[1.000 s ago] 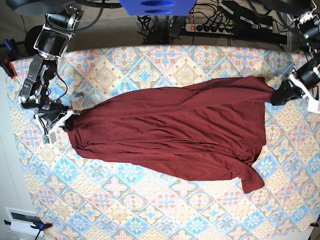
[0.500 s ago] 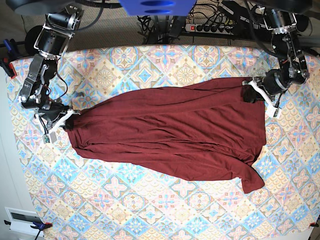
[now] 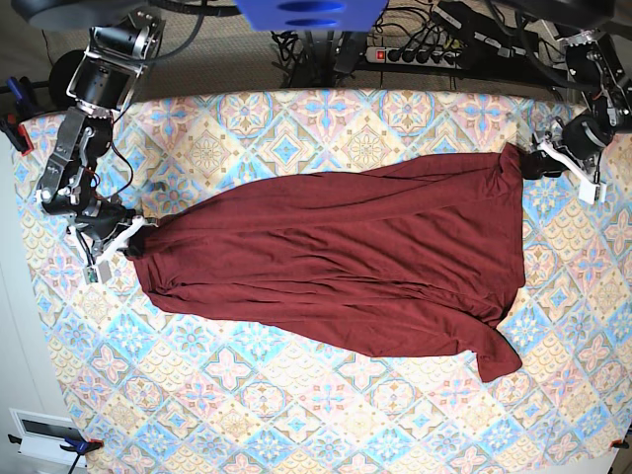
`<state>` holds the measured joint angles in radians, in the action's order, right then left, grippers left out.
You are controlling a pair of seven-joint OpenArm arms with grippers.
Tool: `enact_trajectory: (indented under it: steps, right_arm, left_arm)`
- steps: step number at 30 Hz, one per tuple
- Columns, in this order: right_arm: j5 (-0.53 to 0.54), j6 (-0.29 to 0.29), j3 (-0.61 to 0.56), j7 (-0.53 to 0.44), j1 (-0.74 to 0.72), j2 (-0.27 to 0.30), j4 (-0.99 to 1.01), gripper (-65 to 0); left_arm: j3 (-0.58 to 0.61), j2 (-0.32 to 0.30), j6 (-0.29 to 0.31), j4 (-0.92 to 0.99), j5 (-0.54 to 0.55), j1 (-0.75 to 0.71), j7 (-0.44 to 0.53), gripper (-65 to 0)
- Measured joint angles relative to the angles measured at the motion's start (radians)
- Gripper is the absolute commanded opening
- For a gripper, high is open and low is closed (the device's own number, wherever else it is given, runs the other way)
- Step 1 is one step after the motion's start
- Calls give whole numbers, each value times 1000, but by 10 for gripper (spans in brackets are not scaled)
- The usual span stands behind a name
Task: Layout the t-shirt on the table in an organized manner, then fold the t-shirt properly
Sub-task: 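Pull the held corner with the left gripper along the shirt's side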
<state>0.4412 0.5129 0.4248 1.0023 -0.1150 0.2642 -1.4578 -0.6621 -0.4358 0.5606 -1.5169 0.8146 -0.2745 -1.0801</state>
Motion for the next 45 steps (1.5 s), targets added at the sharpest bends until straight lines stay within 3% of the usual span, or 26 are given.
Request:
enact_trajectory:
  steps: [8, 13, 18, 22, 25, 28, 31, 34, 36, 39, 45]
  right_arm:
    - [0, 0, -4, 3, 1, 0, 0, -650]
    - [0, 0, -4, 3, 1, -1, 0, -650]
    - [0, 0, -4, 3, 0, -1, 0, -650]
    - [-3, 0, -3, 3, 1, 0, 0, -650]
    - [2, 0, -3, 4, 1, -1, 0, -650]
    - [3, 0, -3, 4, 1, -1, 0, -650]
    - [-6, 0, -3, 5, 1, 1, 0, -650]
    - [4, 1, -3, 4, 1, -1, -1, -650]
    - [3, 3, -3, 12, 1, -1, -1, -650]
    - [4, 7, -3, 9, 0, -1, -2, -650]
    - [4, 3, -3, 11, 0, -2, -2, -650]
  left_arm:
    - [2, 9, 1, 118, 9, -5, 14, -357]
    - [69, 8, 1, 122, 23, 6, 33, -357]
    - [66, 51, 2, 121, 27, 23, 43, -364]
    - [137, 43, -4, 119, 19, 35, 60, -468]
    - [172, 38, 1, 117, 30, 37, 27, -648]
    - [139, 63, 1, 116, 46, 35, 30, -638]
    - [64, 65, 1, 81, 92, 21, -47, -650]
    - [-43, 27, 3, 73, 182, 24, -117, -650]
    - [-80, 14, 2, 73, 195, 42, -98, -650]
    - [-90, 10, 2, 88, 201, 105, -99, -650]
    - [-87, 17, -2, 295, 196, 238, -97, -649]
